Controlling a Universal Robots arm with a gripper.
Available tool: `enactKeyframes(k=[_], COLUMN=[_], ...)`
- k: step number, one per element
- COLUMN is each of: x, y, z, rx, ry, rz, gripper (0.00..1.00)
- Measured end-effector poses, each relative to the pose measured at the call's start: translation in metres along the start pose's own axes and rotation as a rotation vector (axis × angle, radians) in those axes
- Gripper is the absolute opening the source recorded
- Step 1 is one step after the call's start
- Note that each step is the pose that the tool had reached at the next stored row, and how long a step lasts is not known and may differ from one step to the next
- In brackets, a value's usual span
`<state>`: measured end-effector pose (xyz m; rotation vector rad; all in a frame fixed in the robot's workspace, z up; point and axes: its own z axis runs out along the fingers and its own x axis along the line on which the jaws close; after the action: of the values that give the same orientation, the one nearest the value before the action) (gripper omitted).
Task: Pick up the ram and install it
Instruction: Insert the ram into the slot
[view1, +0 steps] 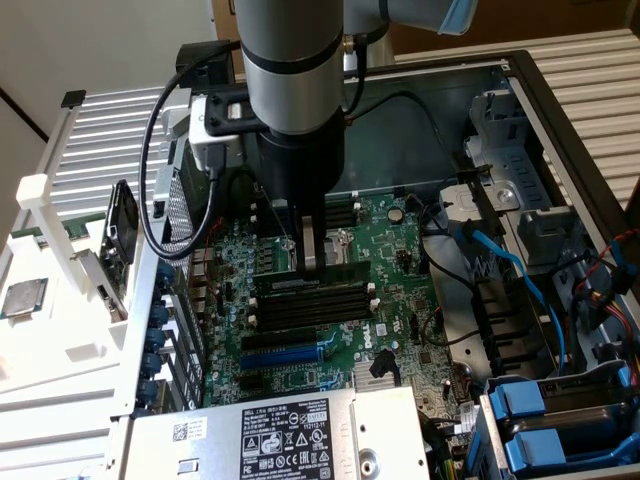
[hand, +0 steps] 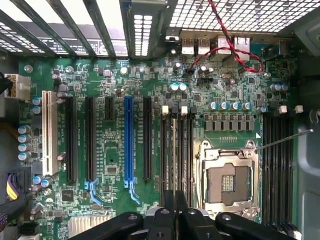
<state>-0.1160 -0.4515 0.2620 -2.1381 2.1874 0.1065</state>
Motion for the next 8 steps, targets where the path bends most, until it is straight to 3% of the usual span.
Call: enactKeyframes(k=[8], x=[0.0007], y=[0.0], z=[0.0035], rx=[-0.0026], ry=[-0.0008], rz=[-0.019], gripper=[0.12])
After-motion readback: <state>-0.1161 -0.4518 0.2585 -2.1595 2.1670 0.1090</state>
